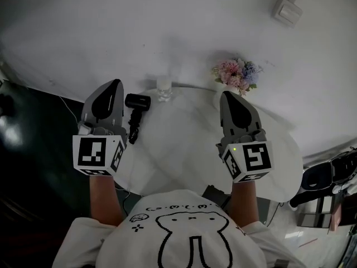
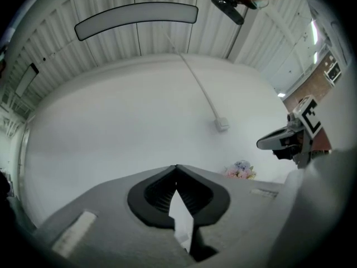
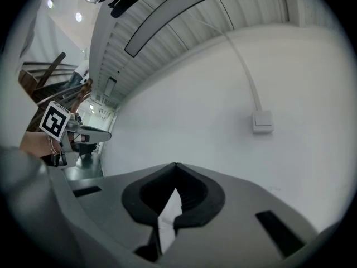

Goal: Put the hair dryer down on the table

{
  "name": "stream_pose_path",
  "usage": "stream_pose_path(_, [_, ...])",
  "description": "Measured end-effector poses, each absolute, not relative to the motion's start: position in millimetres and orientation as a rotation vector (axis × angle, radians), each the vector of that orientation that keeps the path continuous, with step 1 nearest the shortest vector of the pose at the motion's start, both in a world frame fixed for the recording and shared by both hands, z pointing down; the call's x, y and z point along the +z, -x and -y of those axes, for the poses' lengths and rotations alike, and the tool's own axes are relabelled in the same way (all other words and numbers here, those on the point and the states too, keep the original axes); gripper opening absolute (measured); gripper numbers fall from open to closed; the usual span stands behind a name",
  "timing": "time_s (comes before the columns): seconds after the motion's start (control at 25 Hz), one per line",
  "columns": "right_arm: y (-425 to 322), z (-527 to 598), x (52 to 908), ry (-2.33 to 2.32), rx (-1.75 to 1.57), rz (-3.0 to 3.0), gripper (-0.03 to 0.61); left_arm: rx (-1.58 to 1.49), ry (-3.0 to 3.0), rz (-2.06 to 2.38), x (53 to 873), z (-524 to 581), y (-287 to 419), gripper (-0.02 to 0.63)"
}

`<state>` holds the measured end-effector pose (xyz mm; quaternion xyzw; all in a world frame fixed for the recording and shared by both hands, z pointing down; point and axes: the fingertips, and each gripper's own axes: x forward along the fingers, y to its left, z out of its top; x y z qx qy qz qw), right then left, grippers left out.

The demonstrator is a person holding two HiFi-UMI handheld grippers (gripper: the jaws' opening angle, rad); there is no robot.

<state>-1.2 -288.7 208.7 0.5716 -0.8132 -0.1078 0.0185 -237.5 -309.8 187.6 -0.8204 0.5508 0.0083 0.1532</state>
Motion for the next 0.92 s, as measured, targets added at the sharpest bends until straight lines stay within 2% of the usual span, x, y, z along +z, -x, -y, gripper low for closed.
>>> stream_pose_path(0.92, [6.0, 287.3, 214.4, -1.782, -0.355, 2.481, -0.003, 0.037, 2.348, -1.577, 190.6, 306.3, 247.1, 0.02])
